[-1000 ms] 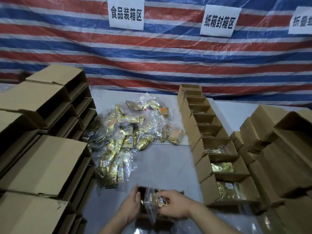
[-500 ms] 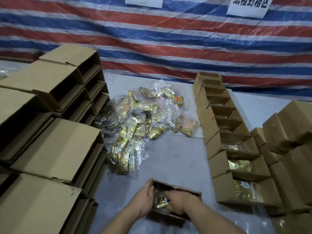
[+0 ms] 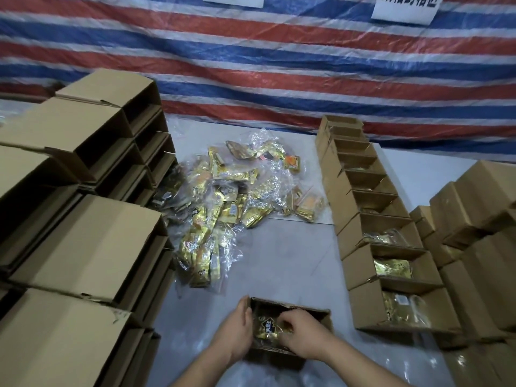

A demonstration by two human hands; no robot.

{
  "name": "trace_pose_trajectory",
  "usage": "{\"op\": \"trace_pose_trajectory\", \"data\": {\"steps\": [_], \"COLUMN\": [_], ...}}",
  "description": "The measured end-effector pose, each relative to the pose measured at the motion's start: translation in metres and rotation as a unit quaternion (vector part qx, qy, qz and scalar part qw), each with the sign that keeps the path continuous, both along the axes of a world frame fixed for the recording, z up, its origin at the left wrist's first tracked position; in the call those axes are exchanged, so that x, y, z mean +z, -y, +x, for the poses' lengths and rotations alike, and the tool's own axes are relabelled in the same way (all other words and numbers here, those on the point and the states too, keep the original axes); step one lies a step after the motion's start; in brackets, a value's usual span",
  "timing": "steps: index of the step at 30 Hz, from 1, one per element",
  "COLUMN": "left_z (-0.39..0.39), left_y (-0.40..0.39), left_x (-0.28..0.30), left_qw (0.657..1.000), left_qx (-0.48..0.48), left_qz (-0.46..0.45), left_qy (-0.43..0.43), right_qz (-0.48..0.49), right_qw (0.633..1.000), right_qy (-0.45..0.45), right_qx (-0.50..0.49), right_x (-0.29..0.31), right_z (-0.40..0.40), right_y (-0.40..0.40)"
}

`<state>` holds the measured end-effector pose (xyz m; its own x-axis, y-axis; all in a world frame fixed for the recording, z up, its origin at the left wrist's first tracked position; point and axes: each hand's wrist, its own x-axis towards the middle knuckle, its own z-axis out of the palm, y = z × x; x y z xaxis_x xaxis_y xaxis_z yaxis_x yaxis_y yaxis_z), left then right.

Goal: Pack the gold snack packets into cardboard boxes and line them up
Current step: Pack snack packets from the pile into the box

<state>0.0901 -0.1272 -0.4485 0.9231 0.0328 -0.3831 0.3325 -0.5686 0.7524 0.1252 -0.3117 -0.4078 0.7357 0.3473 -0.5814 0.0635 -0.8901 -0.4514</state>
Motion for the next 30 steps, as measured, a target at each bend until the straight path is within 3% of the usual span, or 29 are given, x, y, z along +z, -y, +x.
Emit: {"op": "trace_pose_trajectory", "data": {"steps": [4, 10, 17, 25, 27, 30], "left_z": [0.0, 0.002, 0.004, 0.003, 0.003, 0.005], "left_y": [0.002, 0.0, 0.0, 0.002, 0.002, 0.003], "left_x": [0.002, 0.006, 0.011, 0.021, 0.024, 0.027], "left_qw": [1.0, 1.0, 1.0, 0.999, 0.999, 0.998], "left_qx": [-0.006, 0.005, -0.002, -0.022, -0.014, 0.008], "left_qz": [0.007, 0.008, 0.016, 0.022, 0.023, 0.014], "left_qy": [-0.004, -0.011, -0.016, -0.035, -0.047, -0.067], "right_qz": [-0.062, -0.073, -0.095, -0.142, -0.126, -0.076], "right_qw": [0.995, 0.989, 0.994, 0.985, 0.989, 0.995], "right_qy": [-0.078, -0.13, 0.012, -0.099, -0.071, 0.047], "right_qx": [-0.003, -0.012, -0.043, -0.02, -0.023, -0.037], "right_x": [-0.005, -0.002, 0.005, 0.001, 0.005, 0.02], "right_z": [-0.002, 0.004, 0.008, 0.013, 0.014, 0.009], "right_y": [-0.003, -0.01, 0.005, -0.006, -0.005, -0.001]}}
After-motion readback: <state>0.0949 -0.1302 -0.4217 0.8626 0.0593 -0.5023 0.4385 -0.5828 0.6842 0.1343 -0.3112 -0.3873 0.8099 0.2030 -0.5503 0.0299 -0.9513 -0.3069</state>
